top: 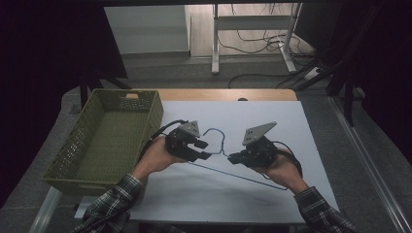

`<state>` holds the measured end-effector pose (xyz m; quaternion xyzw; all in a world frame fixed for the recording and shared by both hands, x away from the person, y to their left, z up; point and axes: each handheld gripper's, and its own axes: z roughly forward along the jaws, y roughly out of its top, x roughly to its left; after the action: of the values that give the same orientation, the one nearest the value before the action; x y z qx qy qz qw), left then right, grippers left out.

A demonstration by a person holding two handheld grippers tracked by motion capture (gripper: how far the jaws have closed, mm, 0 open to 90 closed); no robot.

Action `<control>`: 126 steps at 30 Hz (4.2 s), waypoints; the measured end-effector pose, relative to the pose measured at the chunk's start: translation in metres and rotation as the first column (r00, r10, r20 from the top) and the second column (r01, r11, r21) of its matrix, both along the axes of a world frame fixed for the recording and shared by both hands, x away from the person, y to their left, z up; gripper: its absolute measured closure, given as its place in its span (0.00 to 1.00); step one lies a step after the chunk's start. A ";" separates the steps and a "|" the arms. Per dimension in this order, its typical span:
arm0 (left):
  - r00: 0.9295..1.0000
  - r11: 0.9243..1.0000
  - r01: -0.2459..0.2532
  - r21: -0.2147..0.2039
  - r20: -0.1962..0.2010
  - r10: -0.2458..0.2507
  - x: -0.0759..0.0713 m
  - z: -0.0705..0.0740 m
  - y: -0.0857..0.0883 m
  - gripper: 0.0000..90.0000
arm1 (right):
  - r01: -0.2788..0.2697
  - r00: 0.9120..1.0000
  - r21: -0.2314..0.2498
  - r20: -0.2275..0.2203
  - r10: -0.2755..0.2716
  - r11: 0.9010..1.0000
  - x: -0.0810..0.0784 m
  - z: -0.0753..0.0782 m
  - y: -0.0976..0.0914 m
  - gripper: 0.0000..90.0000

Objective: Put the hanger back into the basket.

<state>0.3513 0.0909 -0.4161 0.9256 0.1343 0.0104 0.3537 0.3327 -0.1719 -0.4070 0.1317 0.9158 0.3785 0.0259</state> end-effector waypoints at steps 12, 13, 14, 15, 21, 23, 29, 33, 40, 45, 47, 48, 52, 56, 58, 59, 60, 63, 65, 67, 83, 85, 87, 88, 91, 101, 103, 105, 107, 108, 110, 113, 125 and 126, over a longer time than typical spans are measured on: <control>0.996 0.996 0.081 0.031 -0.027 -0.080 -0.012 0.002 -0.006 0.97 | -0.014 0.998 -0.058 0.052 0.017 0.998 0.002 -0.001 0.002 0.92; 0.997 0.997 0.070 0.026 -0.033 -0.069 -0.012 0.003 -0.005 0.97 | 0.000 0.998 -0.057 0.064 0.004 0.998 0.001 -0.001 0.002 0.90; 0.998 0.999 0.052 0.014 -0.044 -0.052 -0.013 0.004 -0.004 0.97 | 0.012 0.997 -0.065 0.078 -0.006 0.998 0.000 0.000 0.002 0.84; 0.998 0.999 0.042 0.015 -0.039 -0.041 -0.013 0.006 -0.002 0.97 | 0.026 0.995 -0.063 0.093 -0.020 0.998 -0.001 0.002 0.002 0.76; 0.994 0.996 -0.085 -0.040 -0.073 0.082 -0.010 0.015 0.014 0.97 | 0.137 0.980 -0.008 0.149 -0.135 0.990 -0.006 0.016 -0.010 0.44; 0.989 0.990 -0.127 -0.063 -0.080 0.122 -0.008 0.020 0.020 0.97 | 0.180 0.973 0.029 0.144 -0.182 0.983 -0.009 0.020 -0.016 0.36; 0.976 0.973 -0.213 -0.083 -0.064 0.208 -0.005 0.037 0.039 0.97 | 0.257 0.957 0.067 0.123 -0.263 0.964 -0.016 0.024 -0.029 0.19; 0.964 0.959 -0.267 -0.093 -0.044 0.263 -0.002 0.051 0.053 0.97 | 0.297 0.948 0.073 0.092 -0.303 0.952 -0.018 0.019 -0.035 0.12; 0.933 0.926 -0.358 -0.121 -0.011 0.359 0.000 0.071 0.085 0.97 | 0.337 0.939 0.096 0.033 -0.341 0.937 -0.024 0.011 -0.045 0.06; 0.907 0.900 -0.418 -0.122 0.001 0.421 0.002 0.076 0.111 0.97 | 0.345 0.937 0.121 0.010 -0.348 0.931 -0.028 0.004 -0.052 0.04; 0.894 0.889 -0.443 -0.120 0.009 0.447 0.002 0.076 0.121 0.97 | 0.346 0.937 0.124 -0.007 -0.348 0.930 -0.029 0.000 -0.054 0.03; 0.888 0.883 -0.455 -0.120 0.011 0.459 0.002 0.077 0.127 0.97 | 0.347 0.937 0.134 -0.023 -0.347 0.928 -0.030 -0.003 -0.056 0.02; 0.863 0.857 -0.499 -0.128 0.019 0.505 0.002 0.077 0.149 0.97 | 0.362 0.932 0.140 -0.027 -0.361 0.922 -0.032 -0.012 -0.062 0.01; 0.837 0.831 -0.539 -0.136 0.026 0.547 -0.001 0.077 0.171 0.97 | 0.378 0.925 0.124 -0.015 -0.379 0.918 -0.035 -0.019 -0.066 0.00; 0.823 0.818 -0.558 -0.140 0.034 0.567 -0.003 0.077 0.182 0.97 | 0.386 0.922 0.124 -0.018 -0.387 0.914 -0.037 -0.023 -0.068 0.00; 0.816 0.811 -0.568 -0.144 0.032 0.577 -0.004 0.077 0.188 0.97 | 0.390 0.920 0.120 -0.018 -0.390 0.913 -0.038 -0.026 -0.069 0.00; 0.809 0.804 -0.577 -0.145 0.037 0.587 -0.005 0.076 0.195 0.97 | 0.392 0.919 0.114 -0.015 -0.393 0.913 -0.038 -0.028 -0.070 0.00; 0.785 0.780 -0.607 -0.153 0.041 0.619 -0.009 0.076 0.213 0.97 | 0.400 0.916 0.107 -0.017 -0.400 0.910 -0.041 -0.033 -0.073 0.00; 0.768 0.763 -0.627 -0.155 0.042 0.640 -0.012 0.075 0.225 0.97 | 0.403 0.915 0.103 -0.014 -0.404 0.909 -0.044 -0.035 -0.075 0.00; 0.750 0.745 -0.647 -0.161 0.046 0.660 -0.015 0.074 0.238 0.97 | 0.406 0.913 0.104 -0.010 -0.407 0.908 -0.046 -0.036 -0.077 0.00; 0.650 0.646 -0.744 -0.174 0.036 0.759 -0.035 0.053 0.312 0.97 | 0.434 0.901 0.085 -0.035 -0.432 0.897 -0.052 -0.046 -0.087 0.00; 0.643 0.638 -0.751 -0.173 0.032 0.765 -0.034 0.045 0.316 0.97 | 0.435 0.900 0.082 -0.036 -0.434 0.897 -0.051 -0.047 -0.087 0.00; 0.638 0.632 -0.755 -0.173 0.025 0.769 -0.032 0.036 0.318 0.97 | 0.434 0.901 0.076 -0.038 -0.433 0.898 -0.051 -0.048 -0.087 0.00; 0.635 0.629 -0.758 -0.172 0.024 0.772 -0.031 0.031 0.317 0.97 | 0.433 0.901 0.073 -0.038 -0.432 0.898 -0.050 -0.049 -0.087 0.00; 0.636 0.629 -0.759 -0.171 0.016 0.772 -0.025 0.017 0.315 0.97 | 0.433 0.902 0.063 -0.039 -0.431 0.899 -0.051 -0.050 -0.086 0.00; 0.630 0.619 -0.772 -0.146 -0.041 0.775 -0.006 -0.017 0.310 0.97 | 0.429 0.903 0.046 -0.043 -0.427 0.902 -0.050 -0.055 -0.085 0.00; 0.629 0.623 -0.775 -0.108 -0.038 0.776 -0.006 -0.022 0.312 0.97 | 0.425 0.905 0.044 -0.044 -0.423 0.904 -0.050 -0.056 -0.085 0.00; 0.625 0.622 -0.780 -0.065 -0.024 0.780 -0.005 -0.029 0.309 0.97 | 0.423 0.906 0.037 -0.043 -0.421 0.905 -0.050 -0.056 -0.084 0.00; 0.624 0.621 -0.781 -0.063 -0.042 0.780 -0.003 -0.035 0.309 0.97 | 0.420 0.907 0.033 -0.042 -0.419 0.907 -0.050 -0.057 -0.083 0.00; 0.622 0.620 -0.783 -0.046 -0.042 0.782 -0.001 -0.037 0.308 0.97 | 0.420 0.907 0.031 -0.040 -0.419 0.907 -0.050 -0.057 -0.083 0.00; 0.625 0.625 -0.781 -0.013 -0.040 0.780 0.002 -0.039 0.305 0.97 | 0.418 0.908 0.028 -0.040 -0.417 0.908 -0.051 -0.058 -0.082 0.00; 0.629 0.629 -0.776 0.048 -0.027 0.777 0.006 -0.043 0.303 0.97 | 0.414 0.910 0.016 -0.037 -0.413 0.910 -0.051 -0.059 -0.082 0.00; 0.593 0.592 -0.805 0.034 0.017 0.805 0.006 -0.037 0.302 0.67 | 0.428 0.904 0.009 -0.025 -0.428 0.904 -0.050 -0.060 -0.084 0.00; 0.596 0.596 -0.803 0.023 0.018 0.802 0.005 -0.035 0.301 0.66 | 0.429 0.903 0.008 -0.024 -0.429 0.903 -0.050 -0.060 -0.084 0.00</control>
<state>0.3566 0.3919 -0.4515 0.7717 0.5345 0.1728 0.2982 0.2828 -0.2557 -0.4666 0.3341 0.8621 0.3682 0.0976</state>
